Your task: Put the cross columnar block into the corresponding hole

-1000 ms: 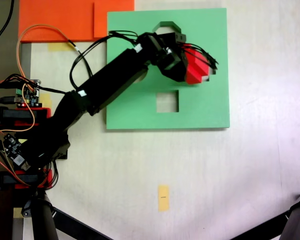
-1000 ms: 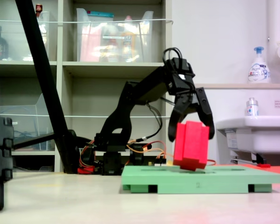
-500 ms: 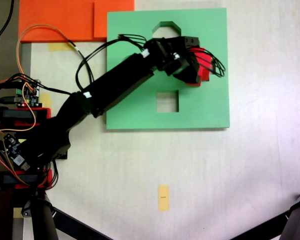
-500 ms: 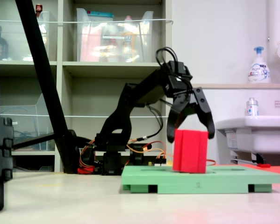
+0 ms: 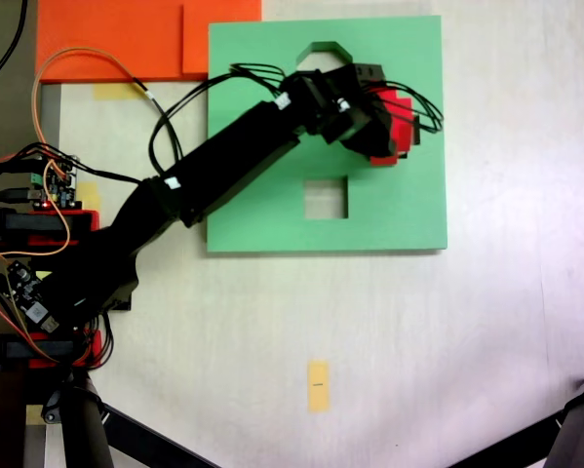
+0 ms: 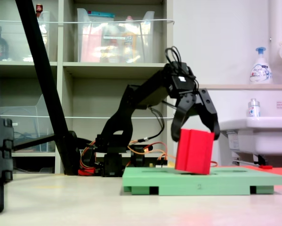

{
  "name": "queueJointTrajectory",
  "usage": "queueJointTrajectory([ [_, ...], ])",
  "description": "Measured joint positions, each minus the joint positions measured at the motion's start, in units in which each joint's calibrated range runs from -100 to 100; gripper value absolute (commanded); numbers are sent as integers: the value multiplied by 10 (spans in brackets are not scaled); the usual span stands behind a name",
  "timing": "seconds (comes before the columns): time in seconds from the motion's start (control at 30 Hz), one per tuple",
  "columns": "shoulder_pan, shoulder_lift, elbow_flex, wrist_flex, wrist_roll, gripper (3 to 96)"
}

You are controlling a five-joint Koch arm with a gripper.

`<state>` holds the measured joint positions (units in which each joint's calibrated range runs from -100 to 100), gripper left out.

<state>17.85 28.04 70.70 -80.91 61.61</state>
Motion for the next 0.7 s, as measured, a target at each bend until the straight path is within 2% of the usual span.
queueJointTrajectory([
  [0.4, 0, 0, 0, 12, -2, 364],
  [0.7, 0, -83, 0, 24, -3, 364],
])
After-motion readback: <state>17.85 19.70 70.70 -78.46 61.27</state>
